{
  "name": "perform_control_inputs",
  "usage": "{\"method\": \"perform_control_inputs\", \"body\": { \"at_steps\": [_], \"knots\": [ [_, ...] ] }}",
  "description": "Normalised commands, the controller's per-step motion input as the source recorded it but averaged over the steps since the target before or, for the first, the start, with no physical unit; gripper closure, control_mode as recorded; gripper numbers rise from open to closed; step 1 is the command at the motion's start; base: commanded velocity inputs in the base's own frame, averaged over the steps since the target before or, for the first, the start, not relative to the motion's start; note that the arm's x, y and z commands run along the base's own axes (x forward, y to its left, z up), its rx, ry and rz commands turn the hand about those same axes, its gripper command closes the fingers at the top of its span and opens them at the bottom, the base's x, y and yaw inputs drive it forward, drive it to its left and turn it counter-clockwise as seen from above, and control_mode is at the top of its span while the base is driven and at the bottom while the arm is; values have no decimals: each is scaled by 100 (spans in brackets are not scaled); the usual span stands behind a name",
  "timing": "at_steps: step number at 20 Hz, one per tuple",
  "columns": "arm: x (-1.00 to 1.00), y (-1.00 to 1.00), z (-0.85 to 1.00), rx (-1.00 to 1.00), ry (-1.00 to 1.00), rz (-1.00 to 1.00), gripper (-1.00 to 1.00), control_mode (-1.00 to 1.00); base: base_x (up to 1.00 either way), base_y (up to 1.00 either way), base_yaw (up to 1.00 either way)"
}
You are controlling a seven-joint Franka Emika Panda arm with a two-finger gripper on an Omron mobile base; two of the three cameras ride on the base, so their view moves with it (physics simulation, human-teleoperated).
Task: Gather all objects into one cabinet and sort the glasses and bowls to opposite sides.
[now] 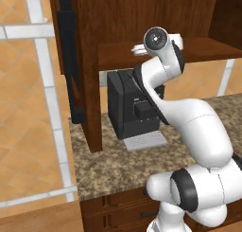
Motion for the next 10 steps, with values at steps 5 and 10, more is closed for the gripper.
{"method": "perform_control_inputs", "body": {
  "at_steps": [5,10],
  "knots": [
    [33,-25,1,12,11,-2,-100,-100,0,0,0],
    [34,0,0,0,-2,0,-100,-100,0,0,0]
  ]
}}
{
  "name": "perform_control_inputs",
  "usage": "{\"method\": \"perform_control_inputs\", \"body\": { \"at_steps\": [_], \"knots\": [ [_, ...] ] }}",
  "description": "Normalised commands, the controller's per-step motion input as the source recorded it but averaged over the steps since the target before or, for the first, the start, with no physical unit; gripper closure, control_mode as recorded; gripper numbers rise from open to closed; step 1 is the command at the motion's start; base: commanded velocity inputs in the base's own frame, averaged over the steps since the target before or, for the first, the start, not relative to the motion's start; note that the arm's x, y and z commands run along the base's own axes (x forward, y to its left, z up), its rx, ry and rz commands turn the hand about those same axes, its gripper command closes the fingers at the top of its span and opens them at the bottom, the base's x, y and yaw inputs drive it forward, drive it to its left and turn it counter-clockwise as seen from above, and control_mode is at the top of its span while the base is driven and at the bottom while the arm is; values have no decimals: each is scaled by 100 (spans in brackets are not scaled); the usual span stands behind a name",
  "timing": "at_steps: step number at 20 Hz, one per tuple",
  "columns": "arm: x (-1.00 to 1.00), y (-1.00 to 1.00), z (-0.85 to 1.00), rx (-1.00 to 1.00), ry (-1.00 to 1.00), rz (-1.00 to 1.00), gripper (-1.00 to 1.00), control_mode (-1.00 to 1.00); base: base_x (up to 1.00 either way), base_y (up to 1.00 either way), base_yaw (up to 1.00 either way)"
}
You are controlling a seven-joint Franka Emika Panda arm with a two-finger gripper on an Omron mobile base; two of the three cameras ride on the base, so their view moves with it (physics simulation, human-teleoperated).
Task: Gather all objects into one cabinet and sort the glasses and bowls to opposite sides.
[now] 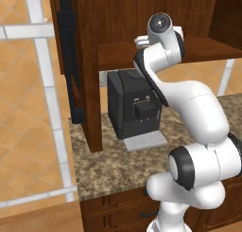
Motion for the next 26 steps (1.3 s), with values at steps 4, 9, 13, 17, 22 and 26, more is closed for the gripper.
{"method": "perform_control_inputs", "body": {
  "at_steps": [4,9,13,17,22,26],
  "knots": [
    [72,0,-2,0,-14,0,-100,-100,0,0,0],
    [7,0,0,0,0,0,-100,-100,0,0,0],
    [19,-4,0,0,0,-4,-100,-100,0,0,0],
    [21,-15,0,0,0,-7,-100,-100,0,0,0],
    [1,-8,0,0,0,0,-100,-100,0,0,0],
    [1,-5,0,0,0,0,-100,-100,0,0,0]
  ]
}}
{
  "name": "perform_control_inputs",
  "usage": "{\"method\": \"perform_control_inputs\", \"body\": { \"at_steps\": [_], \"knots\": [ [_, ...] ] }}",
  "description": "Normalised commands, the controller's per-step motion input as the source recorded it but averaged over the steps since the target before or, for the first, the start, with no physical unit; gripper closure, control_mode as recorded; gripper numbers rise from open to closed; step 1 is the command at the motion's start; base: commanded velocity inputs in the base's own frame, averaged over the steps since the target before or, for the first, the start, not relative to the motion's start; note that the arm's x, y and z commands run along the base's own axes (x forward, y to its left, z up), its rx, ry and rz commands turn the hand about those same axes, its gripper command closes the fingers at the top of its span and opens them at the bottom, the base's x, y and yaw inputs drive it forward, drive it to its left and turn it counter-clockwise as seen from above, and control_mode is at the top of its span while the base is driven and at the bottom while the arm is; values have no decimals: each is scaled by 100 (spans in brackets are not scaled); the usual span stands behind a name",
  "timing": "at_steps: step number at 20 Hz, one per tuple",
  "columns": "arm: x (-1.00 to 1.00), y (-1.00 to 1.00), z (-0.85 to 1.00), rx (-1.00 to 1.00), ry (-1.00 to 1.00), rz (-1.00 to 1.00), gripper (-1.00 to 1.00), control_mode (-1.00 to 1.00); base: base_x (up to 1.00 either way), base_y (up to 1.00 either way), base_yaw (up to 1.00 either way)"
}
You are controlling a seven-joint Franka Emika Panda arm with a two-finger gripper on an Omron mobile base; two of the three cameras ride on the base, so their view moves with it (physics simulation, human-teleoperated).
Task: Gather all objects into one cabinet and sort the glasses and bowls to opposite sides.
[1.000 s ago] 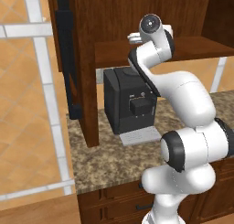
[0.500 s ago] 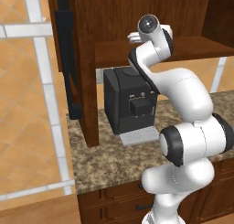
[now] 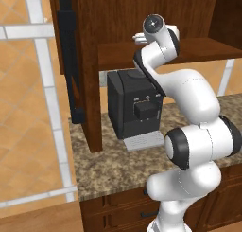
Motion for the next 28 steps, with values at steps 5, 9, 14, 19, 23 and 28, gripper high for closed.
{"method": "perform_control_inputs", "body": {
  "at_steps": [5,9,14,19,23,28],
  "knots": [
    [3,0,0,0,0,0,-100,-100,0,0,0],
    [9,0,0,0,0,0,100,-100,0,0,0],
    [4,0,0,0,0,0,100,-100,0,0,0],
    [7,0,0,0,0,0,100,-100,0,0,0],
    [6,0,0,0,0,0,100,-100,0,0,0],
    [-22,0,33,1,-2,0,100,-100,0,0,0]
  ]
}}
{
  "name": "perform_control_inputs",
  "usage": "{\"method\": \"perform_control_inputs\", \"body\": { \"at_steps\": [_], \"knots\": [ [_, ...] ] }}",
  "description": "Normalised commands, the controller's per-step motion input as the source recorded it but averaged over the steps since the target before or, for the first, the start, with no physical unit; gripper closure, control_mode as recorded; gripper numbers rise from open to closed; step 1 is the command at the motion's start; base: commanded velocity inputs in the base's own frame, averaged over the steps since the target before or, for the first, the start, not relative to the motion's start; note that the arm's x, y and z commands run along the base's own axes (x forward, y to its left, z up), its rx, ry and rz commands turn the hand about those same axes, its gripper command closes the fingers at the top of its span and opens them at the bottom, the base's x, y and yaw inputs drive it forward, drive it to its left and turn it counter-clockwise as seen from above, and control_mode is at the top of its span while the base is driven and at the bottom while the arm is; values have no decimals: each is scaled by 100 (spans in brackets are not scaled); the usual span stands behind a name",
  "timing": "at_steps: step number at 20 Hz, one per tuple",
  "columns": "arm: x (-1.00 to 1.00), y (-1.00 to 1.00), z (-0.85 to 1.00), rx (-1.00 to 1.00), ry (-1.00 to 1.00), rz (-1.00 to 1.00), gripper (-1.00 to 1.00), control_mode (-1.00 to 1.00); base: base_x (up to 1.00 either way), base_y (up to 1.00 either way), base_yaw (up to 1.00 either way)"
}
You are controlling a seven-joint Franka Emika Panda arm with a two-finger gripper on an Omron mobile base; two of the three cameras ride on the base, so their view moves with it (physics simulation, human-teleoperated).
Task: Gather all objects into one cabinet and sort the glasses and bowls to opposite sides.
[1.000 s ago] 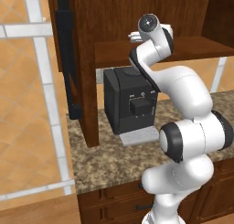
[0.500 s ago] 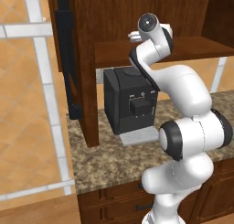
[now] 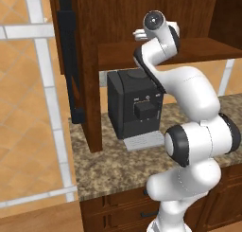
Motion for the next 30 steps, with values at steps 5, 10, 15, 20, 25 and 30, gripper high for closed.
{"method": "perform_control_inputs", "body": {
  "at_steps": [5,10,15,20,25,30],
  "knots": [
    [-74,-8,26,0,0,0,100,-100,0,0,0],
    [-100,-3,9,0,0,1,100,-100,0,0,0],
    [-81,0,1,0,-15,2,100,-100,0,0,0],
    [-68,-4,0,0,-49,8,100,-100,0,0,0],
    [-9,0,0,0,-2,0,100,-100,0,0,0],
    [0,0,0,0,0,0,100,-100,0,0,0]
  ]
}}
